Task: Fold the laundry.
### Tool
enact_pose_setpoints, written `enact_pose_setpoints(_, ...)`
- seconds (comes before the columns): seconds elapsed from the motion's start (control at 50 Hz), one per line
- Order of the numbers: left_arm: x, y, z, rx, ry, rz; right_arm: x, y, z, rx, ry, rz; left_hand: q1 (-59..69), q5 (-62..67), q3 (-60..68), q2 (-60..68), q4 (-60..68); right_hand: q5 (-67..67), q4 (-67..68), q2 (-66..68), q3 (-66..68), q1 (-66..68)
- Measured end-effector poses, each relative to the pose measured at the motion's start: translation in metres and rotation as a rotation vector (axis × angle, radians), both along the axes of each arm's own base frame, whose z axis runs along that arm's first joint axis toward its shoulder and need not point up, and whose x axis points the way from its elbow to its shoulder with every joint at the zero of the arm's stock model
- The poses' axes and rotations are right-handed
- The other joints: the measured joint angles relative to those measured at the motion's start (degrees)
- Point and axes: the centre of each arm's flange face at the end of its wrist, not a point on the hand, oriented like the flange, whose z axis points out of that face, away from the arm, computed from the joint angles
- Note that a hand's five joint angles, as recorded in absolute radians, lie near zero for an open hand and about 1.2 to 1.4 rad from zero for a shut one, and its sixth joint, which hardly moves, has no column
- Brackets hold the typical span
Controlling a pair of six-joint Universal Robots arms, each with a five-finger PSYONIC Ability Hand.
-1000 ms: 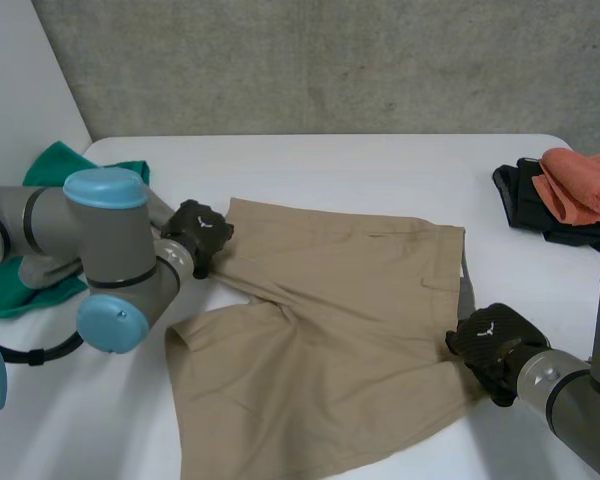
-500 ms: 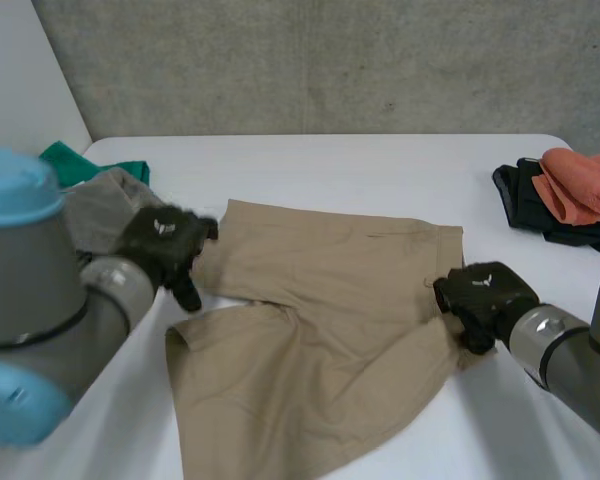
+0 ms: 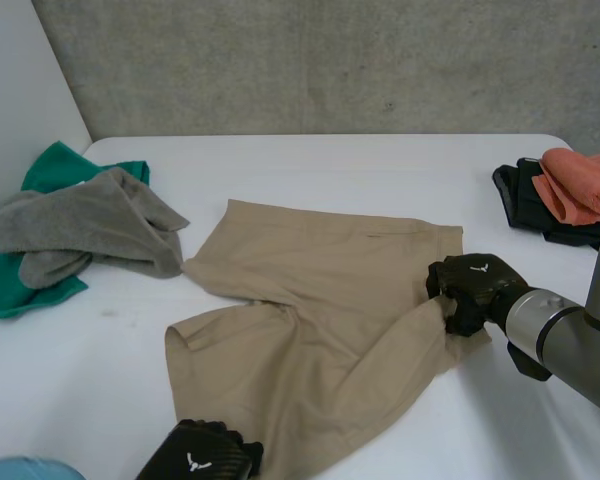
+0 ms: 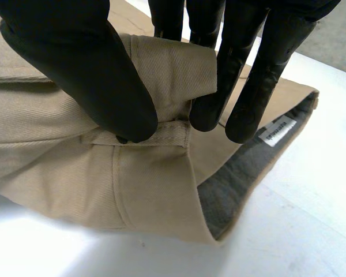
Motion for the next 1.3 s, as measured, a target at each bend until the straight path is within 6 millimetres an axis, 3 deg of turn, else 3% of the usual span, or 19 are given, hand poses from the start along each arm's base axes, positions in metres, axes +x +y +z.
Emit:
enact_pose_setpoints(0.2, -0.003, -0.004, -0.013, -0.114, -0.101, 0.029, 0.002, 0.005, -0.002, 0.015, -0.012, 0.032, -1.5, -1.4, -1.6, 0.0, -1.6, 0.0, 0.0, 0.0, 0.0, 0.0)
enact_pose_setpoints(0.34, -0.012, -0.011, -0.013, -0.178, -0.097, 0.004, 0.001, 0.009, -0.005, 0.03, -0.009, 0.034, 3.5, 4.6, 3.5, 0.0, 4.5, 0.0, 0.0, 0.0, 0.0, 0.0)
enact_pose_setpoints(0.56, -0.015, -0.013, -0.026, -0.178, -0.16, -0.03, 0.0, 0.011, -0.007, 0.036, -0.005, 0.032, 6.6, 7.3, 6.5, 0.0, 7.3, 0.0, 0.0, 0.0, 0.0, 0.0)
enact_pose_setpoints(0.62, -0.015, -0.013, -0.028, -0.176, -0.167, -0.031, 0.0, 0.01, -0.007, 0.032, -0.005, 0.032, 17.0, 20.4, 19.9, 11.7, 20.6, 0.0, 0.0, 0.0, 0.0, 0.0)
enact_pose_setpoints(0.64, -0.016, -0.014, -0.027, -0.184, -0.163, -0.028, 0.0, 0.01, -0.006, 0.029, -0.005, 0.032, 17.0, 20.4, 19.9, 11.7, 20.6, 0.0, 0.0, 0.0, 0.0, 0.0)
enact_pose_setpoints(0.66, -0.016, -0.015, -0.025, -0.191, -0.158, -0.025, 0.0, 0.01, -0.006, 0.029, -0.005, 0.033, 32.0, 35.1, 34.4, 25.4, 35.4, 0.0, 0.0, 0.0, 0.0, 0.0)
enact_pose_setpoints(0.68, -0.017, -0.016, -0.023, -0.202, -0.152, -0.021, 0.0, 0.01, -0.005, 0.025, -0.004, 0.034, 34.5, 38.2, 37.7, 28.8, 38.9, 0.0, 0.0, 0.0, 0.0, 0.0)
enact_pose_setpoints(0.8, -0.024, -0.024, -0.005, -0.282, -0.123, -0.014, 0.0, 0.011, 0.004, -0.013, 0.019, 0.049, 34.5, 38.4, 38.8, 29.8, 40.0, 0.0, 0.0, 0.0, 0.0, 0.0)
enact_pose_setpoints(0.82, -0.029, -0.031, 0.009, -0.342, -0.109, -0.014, 0.0, 0.012, 0.01, -0.05, 0.052, 0.067, 34.5, 38.4, 38.8, 29.8, 40.0, 0.0, 0.0, 0.0, 0.0, 0.0)
enact_pose_setpoints(0.84, -0.029, -0.031, 0.009, -0.342, -0.109, -0.014, 0.0, 0.012, 0.01, -0.05, 0.052, 0.067, 34.5, 38.4, 38.8, 29.8, 40.0, 0.0, 0.0, 0.0, 0.0, 0.0)
enact_pose_setpoints(0.9, -0.038, -0.052, 0.032, -0.437, -0.093, 0.004, -0.001, 0.013, 0.02, -0.11, 0.122, 0.102, 34.5, 38.4, 38.8, 29.8, 40.0, 0.0, 0.0, 0.0, 0.0, 0.0)
enact_pose_setpoints(1.0, -0.051, -0.094, 0.046, -0.52, -0.079, 0.034, 0.0, 0.011, 0.027, -0.162, 0.173, 0.128, 34.5, 38.4, 38.8, 29.8, 40.0, 0.0, 0.0, 0.0, 0.0, 0.0)
enact_pose_setpoints(1.02, -0.057, -0.114, 0.049, -0.548, -0.072, 0.036, 0.001, 0.008, 0.03, -0.182, 0.183, 0.131, 34.5, 38.4, 38.8, 29.8, 40.0, 0.0, 0.0, 0.0, 0.0, 0.0)
enact_pose_setpoints(1.1, -0.073, -0.159, 0.05, -0.622, -0.048, 0.025, 0.004, -0.001, 0.035, -0.216, 0.18, 0.116, 34.5, 38.4, 38.8, 29.9, 40.1, 0.0, 0.0, 0.0, 0.0, 0.0)
enact_pose_setpoints(1.22, -0.097, -0.236, 0.045, -0.787, -0.031, 0.023, 0.011, -0.039, 0.043, -0.336, 0.143, 0.028, 34.5, 38.4, 38.8, 29.9, 40.2, 0.0, 0.0, 0.0, 0.0, 0.0)
enact_pose_setpoints(1.3, -0.111, -0.296, 0.031, -0.926, -0.036, 0.044, 0.017, -0.08, 0.039, -0.452, 0.126, -0.059, 34.5, 38.4, 38.9, 29.9, 40.2, 0.0, 0.0, 0.0, 0.0, 0.0)
